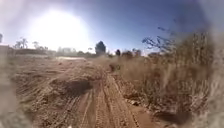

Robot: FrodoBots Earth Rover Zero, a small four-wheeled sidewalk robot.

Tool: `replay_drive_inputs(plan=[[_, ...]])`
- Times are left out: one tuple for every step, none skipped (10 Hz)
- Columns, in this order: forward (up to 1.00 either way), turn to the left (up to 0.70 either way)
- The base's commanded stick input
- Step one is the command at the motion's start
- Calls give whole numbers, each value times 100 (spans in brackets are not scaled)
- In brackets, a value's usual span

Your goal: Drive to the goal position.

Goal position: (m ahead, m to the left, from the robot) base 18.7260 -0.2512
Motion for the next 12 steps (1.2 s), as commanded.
replay_drive_inputs(plan=[[50,0],[50,0],[50,0],[50,0],[50,0],[50,0],[50,0],[50,0],[50,29],[50,31],[50,0],[50,0]])
